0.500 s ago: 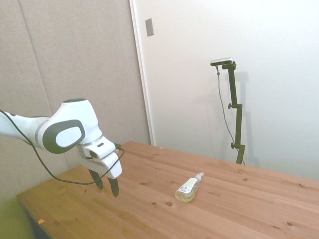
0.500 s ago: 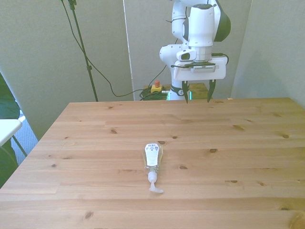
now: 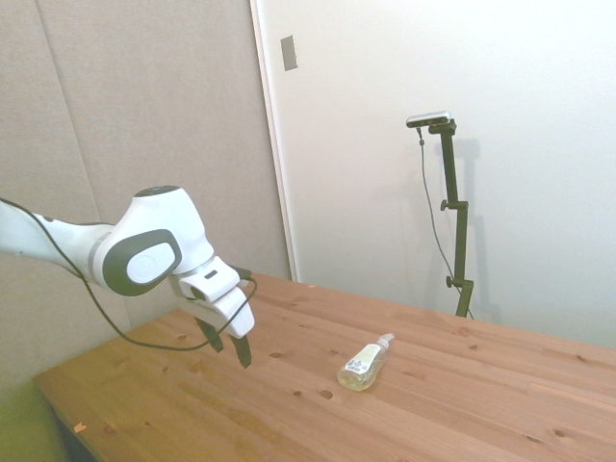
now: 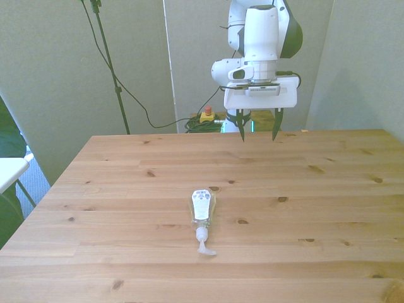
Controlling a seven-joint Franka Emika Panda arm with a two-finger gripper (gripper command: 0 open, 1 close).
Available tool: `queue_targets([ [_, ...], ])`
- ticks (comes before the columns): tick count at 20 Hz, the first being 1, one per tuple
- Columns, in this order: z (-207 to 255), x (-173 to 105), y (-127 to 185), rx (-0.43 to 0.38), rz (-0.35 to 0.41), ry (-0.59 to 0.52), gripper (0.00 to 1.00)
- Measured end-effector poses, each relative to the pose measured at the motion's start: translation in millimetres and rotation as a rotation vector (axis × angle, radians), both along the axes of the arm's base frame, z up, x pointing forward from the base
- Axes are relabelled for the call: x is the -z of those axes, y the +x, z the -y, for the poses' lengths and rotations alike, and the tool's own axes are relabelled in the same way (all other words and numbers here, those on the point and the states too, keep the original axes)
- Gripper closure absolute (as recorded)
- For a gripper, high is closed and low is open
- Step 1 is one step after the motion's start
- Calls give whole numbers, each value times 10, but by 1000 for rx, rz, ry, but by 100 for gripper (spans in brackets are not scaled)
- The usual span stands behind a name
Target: Stand the sanitizer
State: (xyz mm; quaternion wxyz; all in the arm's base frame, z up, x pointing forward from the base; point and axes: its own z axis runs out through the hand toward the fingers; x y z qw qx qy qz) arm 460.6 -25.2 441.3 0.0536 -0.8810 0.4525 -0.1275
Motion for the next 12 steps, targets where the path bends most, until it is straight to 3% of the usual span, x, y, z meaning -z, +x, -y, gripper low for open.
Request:
queue_targets([
  [6, 583, 55, 1082, 137, 35, -15, 0],
  [12, 947, 172, 1966, 189, 49, -43, 0],
])
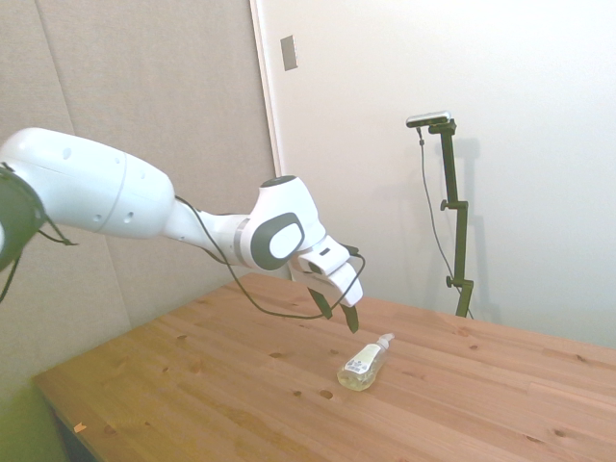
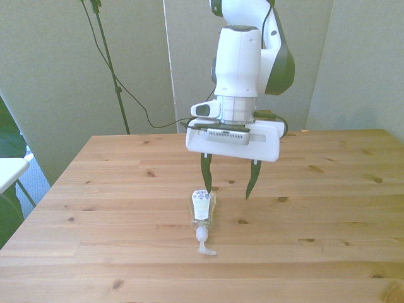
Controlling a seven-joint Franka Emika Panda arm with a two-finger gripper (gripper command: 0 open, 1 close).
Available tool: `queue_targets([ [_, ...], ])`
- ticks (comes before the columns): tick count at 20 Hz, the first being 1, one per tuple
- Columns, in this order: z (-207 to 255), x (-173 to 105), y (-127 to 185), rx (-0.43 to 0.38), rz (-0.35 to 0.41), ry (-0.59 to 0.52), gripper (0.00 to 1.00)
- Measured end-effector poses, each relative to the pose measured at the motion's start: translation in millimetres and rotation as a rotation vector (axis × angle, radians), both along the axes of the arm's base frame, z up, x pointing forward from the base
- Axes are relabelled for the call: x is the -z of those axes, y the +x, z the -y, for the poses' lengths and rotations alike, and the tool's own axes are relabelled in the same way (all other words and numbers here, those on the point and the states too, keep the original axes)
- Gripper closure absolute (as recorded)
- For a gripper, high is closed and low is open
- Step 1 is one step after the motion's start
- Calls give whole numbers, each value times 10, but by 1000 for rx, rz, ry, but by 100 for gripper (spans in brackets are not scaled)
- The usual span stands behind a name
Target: Stand the sanitizer
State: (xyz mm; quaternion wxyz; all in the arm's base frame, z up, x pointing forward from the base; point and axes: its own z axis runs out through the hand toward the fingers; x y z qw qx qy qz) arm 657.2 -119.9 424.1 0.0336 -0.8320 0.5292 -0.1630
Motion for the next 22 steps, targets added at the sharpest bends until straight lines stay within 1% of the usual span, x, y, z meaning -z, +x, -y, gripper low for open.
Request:
queue_targets([
  [4, 110, 99, 384, 17, -19, -10, 0],
  [7, 134, 127, 581, 24, -32, -9, 0],
  [9, 168, 201, 667, 31, -44, -6, 0],
  [14, 266, 469, 751, 49, -74, -3, 0],
  [21, 417, 615, 730, 71, -93, 0, 0],
  [22, 433, 637, 728, 73, -96, 0, 100],
])
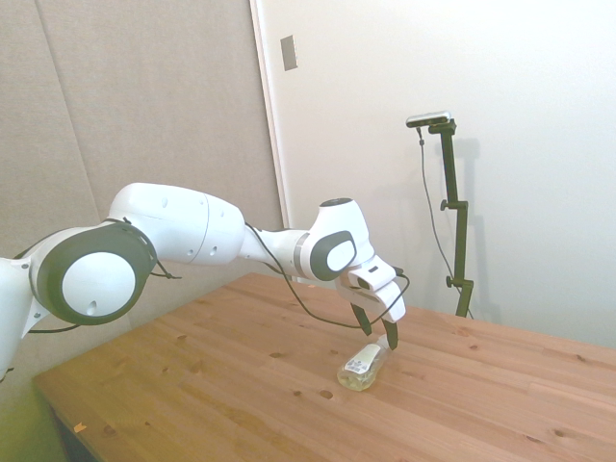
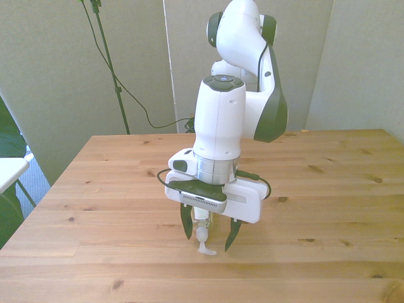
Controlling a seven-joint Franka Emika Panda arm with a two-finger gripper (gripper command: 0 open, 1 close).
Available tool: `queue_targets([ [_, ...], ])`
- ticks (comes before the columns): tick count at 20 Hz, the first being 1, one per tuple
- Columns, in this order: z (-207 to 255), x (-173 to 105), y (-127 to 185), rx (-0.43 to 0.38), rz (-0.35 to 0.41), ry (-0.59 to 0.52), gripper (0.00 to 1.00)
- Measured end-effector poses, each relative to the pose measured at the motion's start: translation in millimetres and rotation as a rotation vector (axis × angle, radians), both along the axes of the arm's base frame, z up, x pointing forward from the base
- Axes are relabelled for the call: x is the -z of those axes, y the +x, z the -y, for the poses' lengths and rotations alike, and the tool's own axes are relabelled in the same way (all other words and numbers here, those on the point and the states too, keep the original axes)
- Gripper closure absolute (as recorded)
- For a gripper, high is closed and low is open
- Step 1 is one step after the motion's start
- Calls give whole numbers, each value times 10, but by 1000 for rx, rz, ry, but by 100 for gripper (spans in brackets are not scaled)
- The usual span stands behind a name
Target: Stand the sanitizer
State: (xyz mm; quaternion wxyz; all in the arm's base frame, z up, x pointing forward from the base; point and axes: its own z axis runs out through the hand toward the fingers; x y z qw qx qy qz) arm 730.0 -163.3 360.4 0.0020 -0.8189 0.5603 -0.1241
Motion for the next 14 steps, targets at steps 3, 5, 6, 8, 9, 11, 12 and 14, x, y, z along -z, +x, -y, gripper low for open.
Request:
queue_targets([
  [3, 34, 36, -6, 4, -5, 0, 100],
  [5, 68, 44, -11, 14, -2, 14, 100],
  [6, 91, 47, -13, 17, 0, 22, 100],
  [8, 137, 53, -10, 20, 3, 29, 100],
  [9, 155, 57, -7, 20, 5, 31, 100],
  [11, 175, 62, -7, 15, 5, 35, 100],
  [12, 178, 64, -8, 12, 5, 37, 100],
  [14, 186, 65, -9, 5, 4, 40, 100],
])
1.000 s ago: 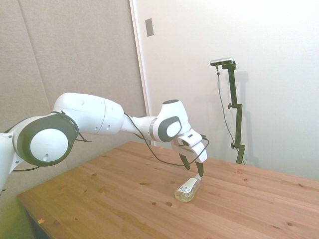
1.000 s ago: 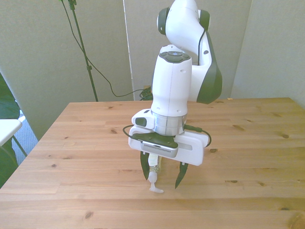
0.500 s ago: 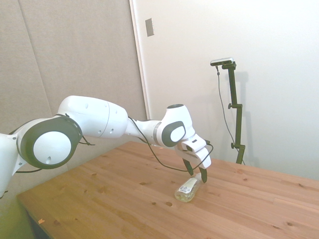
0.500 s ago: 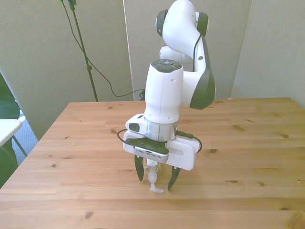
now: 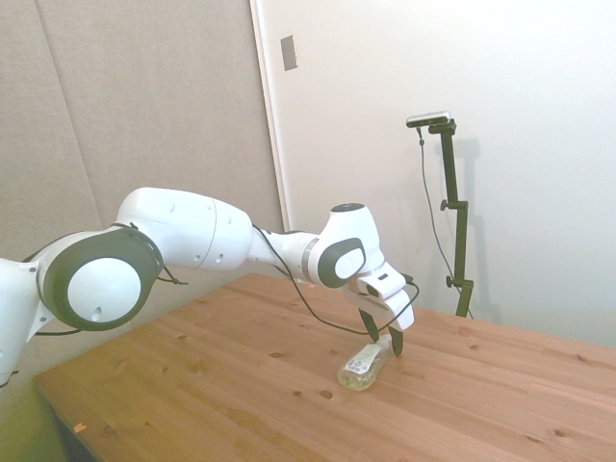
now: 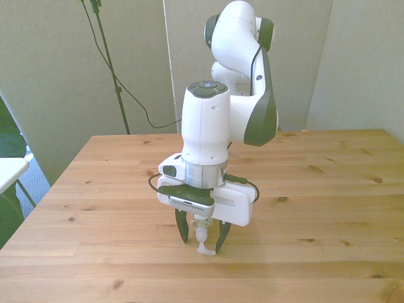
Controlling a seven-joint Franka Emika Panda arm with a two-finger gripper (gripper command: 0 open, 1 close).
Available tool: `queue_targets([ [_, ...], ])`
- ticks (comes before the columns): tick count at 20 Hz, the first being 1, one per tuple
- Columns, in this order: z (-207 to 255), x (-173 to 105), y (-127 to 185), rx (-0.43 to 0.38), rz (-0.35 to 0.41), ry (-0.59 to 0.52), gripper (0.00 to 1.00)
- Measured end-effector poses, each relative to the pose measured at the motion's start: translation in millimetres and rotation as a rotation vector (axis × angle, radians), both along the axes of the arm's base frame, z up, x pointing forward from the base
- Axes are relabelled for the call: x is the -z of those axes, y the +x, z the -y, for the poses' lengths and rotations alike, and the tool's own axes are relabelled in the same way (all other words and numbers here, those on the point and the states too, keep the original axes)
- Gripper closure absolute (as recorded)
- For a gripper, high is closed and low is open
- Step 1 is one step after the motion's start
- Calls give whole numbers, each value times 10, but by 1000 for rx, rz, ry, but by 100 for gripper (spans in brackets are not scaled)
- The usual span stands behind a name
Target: Stand the sanitizer
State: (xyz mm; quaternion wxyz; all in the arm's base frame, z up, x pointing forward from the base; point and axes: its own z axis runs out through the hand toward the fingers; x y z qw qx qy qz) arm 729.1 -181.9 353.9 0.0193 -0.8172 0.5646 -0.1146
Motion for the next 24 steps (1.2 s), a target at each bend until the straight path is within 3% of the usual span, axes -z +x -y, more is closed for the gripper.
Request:
queue_targets([
  [17, -3, -43, 13, -5, 0, 14, 100],
  [20, -88, -206, 43, -12, 59, -10, 100],
  [24, -310, -595, -94, -10, 202, -89, 100],
])
